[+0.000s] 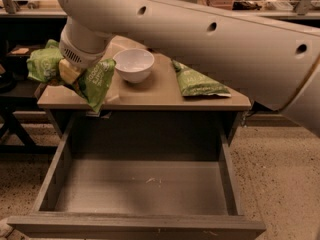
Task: Pick green rice chip bag from top drawer and place on counter
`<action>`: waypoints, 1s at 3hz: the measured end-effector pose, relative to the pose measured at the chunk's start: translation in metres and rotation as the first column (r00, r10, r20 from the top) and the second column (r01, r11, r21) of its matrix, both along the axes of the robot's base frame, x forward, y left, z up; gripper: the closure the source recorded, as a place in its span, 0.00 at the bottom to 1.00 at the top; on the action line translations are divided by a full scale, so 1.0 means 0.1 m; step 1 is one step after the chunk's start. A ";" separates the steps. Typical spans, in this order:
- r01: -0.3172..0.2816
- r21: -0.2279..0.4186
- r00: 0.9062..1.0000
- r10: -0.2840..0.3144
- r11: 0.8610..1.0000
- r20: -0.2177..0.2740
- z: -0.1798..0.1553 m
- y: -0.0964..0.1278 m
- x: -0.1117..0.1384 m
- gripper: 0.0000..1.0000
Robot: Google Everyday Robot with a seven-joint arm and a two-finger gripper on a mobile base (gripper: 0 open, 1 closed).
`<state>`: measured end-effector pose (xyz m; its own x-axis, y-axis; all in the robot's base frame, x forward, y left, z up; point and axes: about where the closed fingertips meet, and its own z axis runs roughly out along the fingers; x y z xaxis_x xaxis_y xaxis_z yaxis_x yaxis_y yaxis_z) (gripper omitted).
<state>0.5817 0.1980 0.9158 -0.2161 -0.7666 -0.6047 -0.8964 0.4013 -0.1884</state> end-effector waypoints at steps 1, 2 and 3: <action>0.051 0.011 0.997 -0.051 0.999 -0.055 -0.15 0.00 0.30 1.00; 0.085 0.023 0.991 -0.082 0.996 -0.103 -0.27 0.01 0.55 1.00; 0.098 0.035 0.985 -0.092 0.995 -0.143 -0.35 0.06 0.74 1.00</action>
Offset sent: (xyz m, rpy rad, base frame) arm 0.0871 0.0004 -0.0383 0.0497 0.1598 -0.1279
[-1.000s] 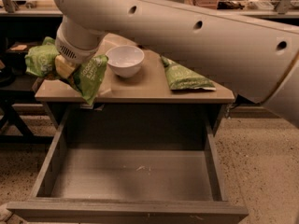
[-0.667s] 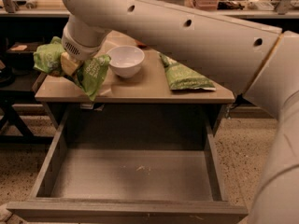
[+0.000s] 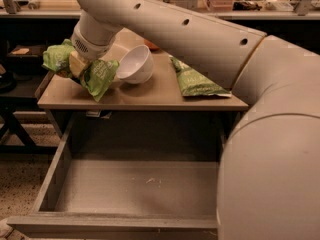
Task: Pick green rice chip bag from top drawer and place on counter
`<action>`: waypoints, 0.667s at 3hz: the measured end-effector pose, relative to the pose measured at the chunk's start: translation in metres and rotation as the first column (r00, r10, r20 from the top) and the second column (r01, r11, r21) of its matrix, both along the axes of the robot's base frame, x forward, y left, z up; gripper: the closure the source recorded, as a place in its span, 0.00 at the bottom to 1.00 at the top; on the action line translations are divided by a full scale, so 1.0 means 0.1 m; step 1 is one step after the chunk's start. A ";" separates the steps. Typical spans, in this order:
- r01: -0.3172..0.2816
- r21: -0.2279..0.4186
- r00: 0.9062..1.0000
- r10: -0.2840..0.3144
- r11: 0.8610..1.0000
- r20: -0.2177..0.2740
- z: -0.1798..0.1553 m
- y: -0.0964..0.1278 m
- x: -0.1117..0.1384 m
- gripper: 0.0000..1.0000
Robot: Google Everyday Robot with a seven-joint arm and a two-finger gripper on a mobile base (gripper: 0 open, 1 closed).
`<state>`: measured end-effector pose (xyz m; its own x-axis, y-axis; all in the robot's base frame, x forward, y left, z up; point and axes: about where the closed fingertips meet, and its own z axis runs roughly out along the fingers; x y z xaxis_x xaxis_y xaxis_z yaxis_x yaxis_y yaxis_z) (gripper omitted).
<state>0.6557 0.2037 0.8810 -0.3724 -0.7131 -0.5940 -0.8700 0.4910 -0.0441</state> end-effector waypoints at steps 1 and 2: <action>0.009 0.004 1.000 -0.009 1.000 -0.027 -0.08 0.04 0.14 1.00; 0.012 0.004 0.999 -0.011 1.000 -0.052 -0.17 0.08 0.25 1.00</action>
Offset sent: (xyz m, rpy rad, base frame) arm 0.0385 0.0107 -0.0233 0.0098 0.0775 -0.0205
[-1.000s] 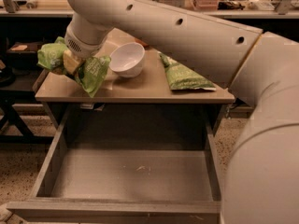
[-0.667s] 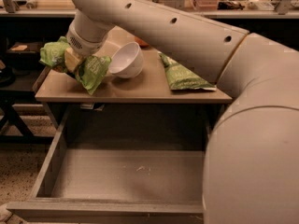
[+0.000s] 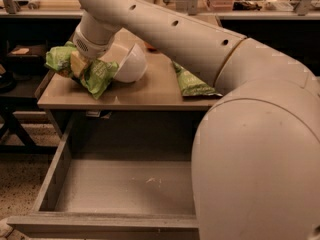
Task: Pick green rice chip bag from top drawer and place on counter
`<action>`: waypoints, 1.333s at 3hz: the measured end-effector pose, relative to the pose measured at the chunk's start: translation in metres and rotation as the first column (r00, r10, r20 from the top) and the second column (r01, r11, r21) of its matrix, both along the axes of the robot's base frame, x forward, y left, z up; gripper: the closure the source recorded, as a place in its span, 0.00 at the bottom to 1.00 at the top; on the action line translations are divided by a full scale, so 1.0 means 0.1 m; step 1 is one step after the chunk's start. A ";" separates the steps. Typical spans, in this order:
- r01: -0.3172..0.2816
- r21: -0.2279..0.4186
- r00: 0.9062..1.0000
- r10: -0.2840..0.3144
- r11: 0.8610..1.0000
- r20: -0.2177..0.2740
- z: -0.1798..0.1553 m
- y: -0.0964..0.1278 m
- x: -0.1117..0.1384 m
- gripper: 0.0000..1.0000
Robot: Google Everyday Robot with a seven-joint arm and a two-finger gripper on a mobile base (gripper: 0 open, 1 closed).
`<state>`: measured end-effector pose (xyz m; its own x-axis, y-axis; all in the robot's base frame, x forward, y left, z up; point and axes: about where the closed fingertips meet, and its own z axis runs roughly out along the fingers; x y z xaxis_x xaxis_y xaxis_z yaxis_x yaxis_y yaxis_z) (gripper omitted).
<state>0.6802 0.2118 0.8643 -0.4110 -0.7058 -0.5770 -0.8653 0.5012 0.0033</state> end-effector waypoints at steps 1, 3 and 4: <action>0.001 0.001 1.000 -0.001 1.000 -0.001 0.00 0.00 0.01 0.83; 0.000 0.001 1.000 0.000 1.000 -0.001 0.00 0.00 0.01 0.36; 0.000 0.001 1.000 0.000 1.000 -0.001 0.00 0.00 0.01 0.13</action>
Offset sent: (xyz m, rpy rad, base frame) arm 0.0008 0.0003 -0.0003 0.0007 0.0009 -0.0005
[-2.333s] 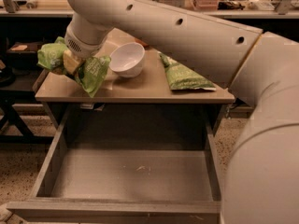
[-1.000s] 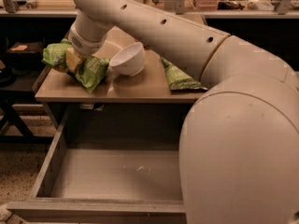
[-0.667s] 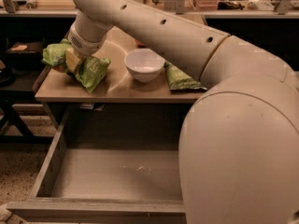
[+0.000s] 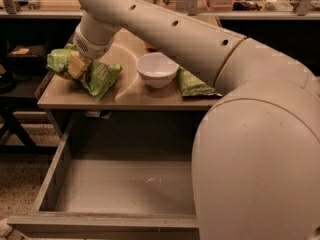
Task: Pick green rice chip bag from top drawer and place on counter
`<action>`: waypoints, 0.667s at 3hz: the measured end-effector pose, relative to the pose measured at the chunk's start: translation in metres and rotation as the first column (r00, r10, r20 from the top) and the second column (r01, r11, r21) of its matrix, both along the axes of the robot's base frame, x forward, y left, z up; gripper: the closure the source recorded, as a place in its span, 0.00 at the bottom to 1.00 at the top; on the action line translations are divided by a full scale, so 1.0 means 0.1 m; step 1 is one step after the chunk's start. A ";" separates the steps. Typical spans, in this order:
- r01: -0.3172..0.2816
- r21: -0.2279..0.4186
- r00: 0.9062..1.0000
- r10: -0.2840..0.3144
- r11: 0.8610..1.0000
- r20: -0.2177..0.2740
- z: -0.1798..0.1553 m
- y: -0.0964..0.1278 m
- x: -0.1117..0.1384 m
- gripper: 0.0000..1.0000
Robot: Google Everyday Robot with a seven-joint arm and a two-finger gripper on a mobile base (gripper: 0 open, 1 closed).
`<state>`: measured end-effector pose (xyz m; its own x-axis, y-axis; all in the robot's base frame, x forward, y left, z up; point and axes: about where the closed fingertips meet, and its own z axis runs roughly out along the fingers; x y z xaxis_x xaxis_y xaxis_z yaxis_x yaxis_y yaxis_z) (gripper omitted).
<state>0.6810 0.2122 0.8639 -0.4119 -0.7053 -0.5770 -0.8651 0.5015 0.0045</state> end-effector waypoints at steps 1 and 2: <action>0.000 0.000 1.000 0.000 1.000 0.000 0.00 0.00 0.00 0.00; 0.000 0.000 1.000 0.000 1.000 0.000 0.00 0.00 0.00 0.00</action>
Offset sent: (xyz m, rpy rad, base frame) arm 0.0000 0.0000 0.0000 0.0000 0.0000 0.0000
